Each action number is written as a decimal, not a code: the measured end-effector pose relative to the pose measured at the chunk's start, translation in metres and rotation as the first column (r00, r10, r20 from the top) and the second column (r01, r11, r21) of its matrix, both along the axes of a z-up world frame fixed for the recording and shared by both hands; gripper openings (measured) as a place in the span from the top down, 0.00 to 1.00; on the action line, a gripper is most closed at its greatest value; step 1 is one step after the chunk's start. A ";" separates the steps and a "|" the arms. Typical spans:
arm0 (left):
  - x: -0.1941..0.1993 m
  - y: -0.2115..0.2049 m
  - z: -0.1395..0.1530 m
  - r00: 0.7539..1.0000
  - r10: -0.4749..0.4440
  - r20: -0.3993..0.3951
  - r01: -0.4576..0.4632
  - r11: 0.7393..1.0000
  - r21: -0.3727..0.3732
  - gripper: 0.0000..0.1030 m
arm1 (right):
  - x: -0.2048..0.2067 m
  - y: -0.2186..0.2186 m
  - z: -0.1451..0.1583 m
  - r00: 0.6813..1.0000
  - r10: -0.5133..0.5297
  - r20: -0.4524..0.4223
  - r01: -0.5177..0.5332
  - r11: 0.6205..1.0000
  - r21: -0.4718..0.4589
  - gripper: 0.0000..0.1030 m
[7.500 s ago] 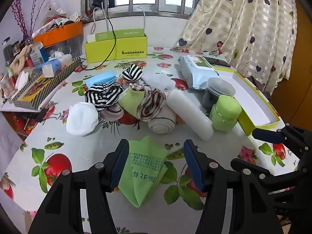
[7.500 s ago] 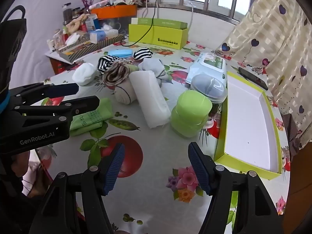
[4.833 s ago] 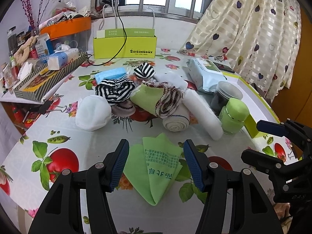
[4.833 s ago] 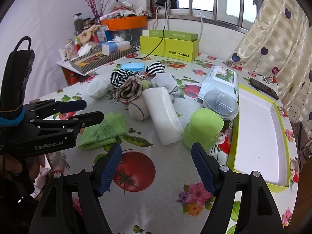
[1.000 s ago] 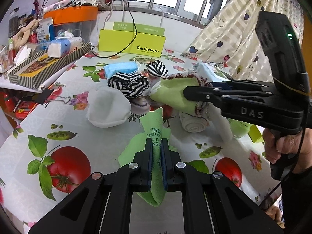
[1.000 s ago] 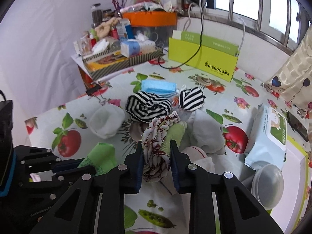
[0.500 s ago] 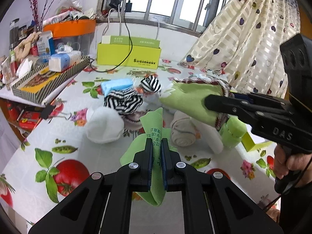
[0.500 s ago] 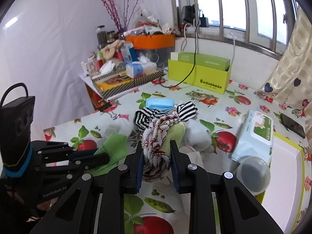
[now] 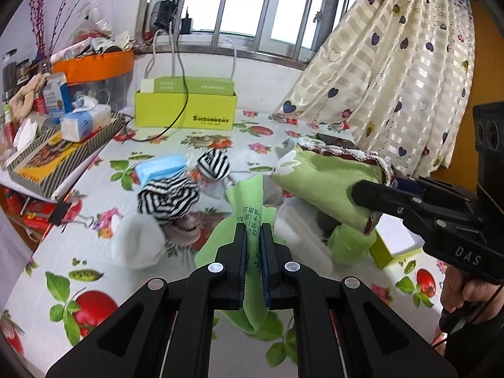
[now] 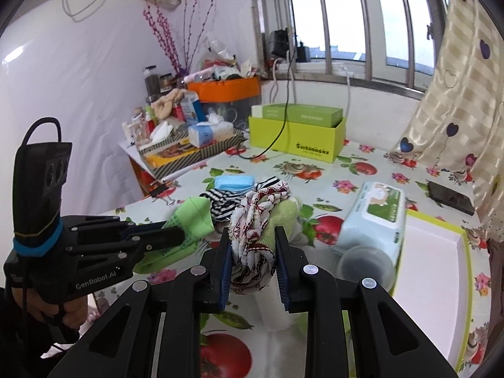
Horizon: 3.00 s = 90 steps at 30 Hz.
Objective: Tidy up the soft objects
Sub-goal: 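Carry the rolled sock with right tool to the white tray while left carries cloth, then release the rolled sock in the tray with right tool while left lowers cloth beside it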
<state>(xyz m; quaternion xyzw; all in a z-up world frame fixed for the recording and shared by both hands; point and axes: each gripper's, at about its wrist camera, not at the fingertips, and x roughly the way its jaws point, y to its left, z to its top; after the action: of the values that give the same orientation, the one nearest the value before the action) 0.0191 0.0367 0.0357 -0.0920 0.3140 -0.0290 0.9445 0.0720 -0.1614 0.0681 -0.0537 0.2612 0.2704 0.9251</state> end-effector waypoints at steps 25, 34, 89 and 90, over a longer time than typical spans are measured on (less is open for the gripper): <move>0.097 -0.103 0.035 0.980 -0.201 0.005 0.201 0.977 0.066 0.92 | 0.045 -0.147 0.003 0.967 -0.256 0.011 0.254 0.964 0.074 0.78; 0.139 -0.139 0.038 0.965 -0.260 -0.037 0.262 0.964 0.052 0.92 | 0.082 -0.195 -0.022 0.942 -0.331 -0.059 0.335 0.937 0.098 0.78; 0.165 -0.211 0.030 0.947 -0.298 -0.116 0.305 0.951 0.049 0.70 | 0.054 -0.229 -0.033 0.872 -0.486 -0.055 0.489 0.866 0.100 0.32; 0.160 -0.208 0.031 0.948 -0.302 -0.104 0.308 0.950 0.051 0.70 | 0.049 -0.225 -0.031 0.876 -0.480 -0.049 0.483 0.870 0.096 0.32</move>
<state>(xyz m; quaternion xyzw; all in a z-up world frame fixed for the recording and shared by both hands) 0.1789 -0.1714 0.0670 -0.0121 0.3697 -0.1597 0.9153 0.1212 -0.3860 0.0368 0.0649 0.2625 0.0455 0.9617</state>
